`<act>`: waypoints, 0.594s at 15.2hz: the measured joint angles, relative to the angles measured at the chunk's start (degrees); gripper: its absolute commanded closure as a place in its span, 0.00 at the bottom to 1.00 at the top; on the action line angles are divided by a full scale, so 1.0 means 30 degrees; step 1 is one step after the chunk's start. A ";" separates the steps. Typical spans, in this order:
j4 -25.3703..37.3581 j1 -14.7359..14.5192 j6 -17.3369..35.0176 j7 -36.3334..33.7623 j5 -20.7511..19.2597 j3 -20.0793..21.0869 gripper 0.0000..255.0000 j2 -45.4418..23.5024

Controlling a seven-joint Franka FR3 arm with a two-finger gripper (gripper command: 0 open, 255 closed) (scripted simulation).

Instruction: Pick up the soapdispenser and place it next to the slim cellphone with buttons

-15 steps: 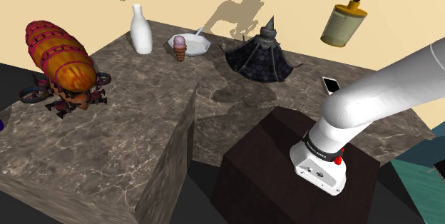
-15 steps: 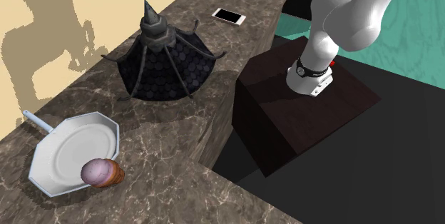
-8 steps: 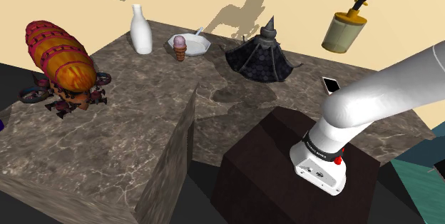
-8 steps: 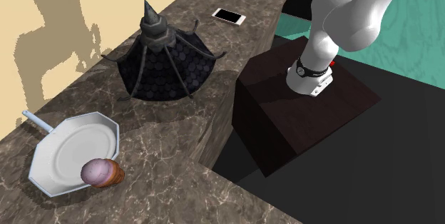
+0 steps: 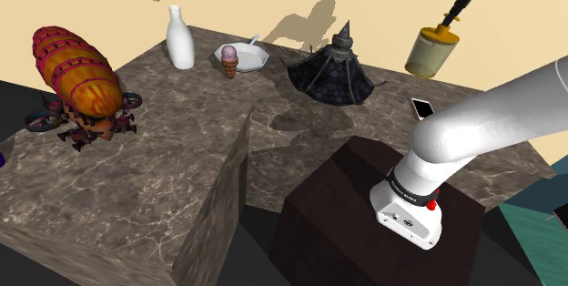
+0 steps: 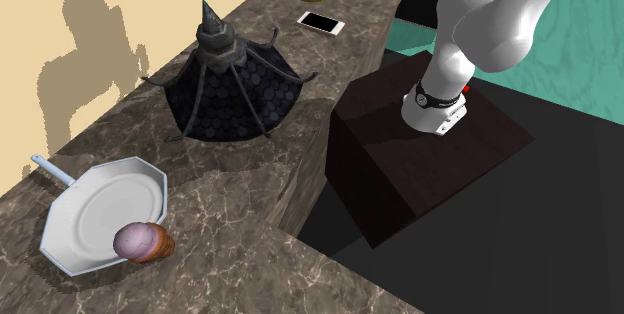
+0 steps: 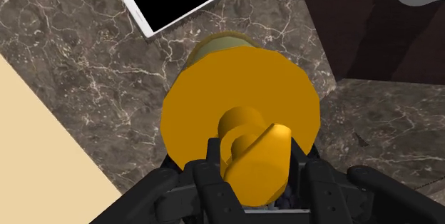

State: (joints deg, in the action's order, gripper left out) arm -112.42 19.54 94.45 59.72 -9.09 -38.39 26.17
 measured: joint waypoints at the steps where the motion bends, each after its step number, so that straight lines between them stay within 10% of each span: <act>1: -0.0367 0.0060 0.0249 -0.0010 -0.0078 -0.0001 1.00 0.0129; 9: -0.2599 0.0262 0.2221 -0.0011 -0.0375 -0.0253 1.00 0.0425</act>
State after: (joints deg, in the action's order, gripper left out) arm -120.22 20.33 101.11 59.68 -10.22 -39.15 27.44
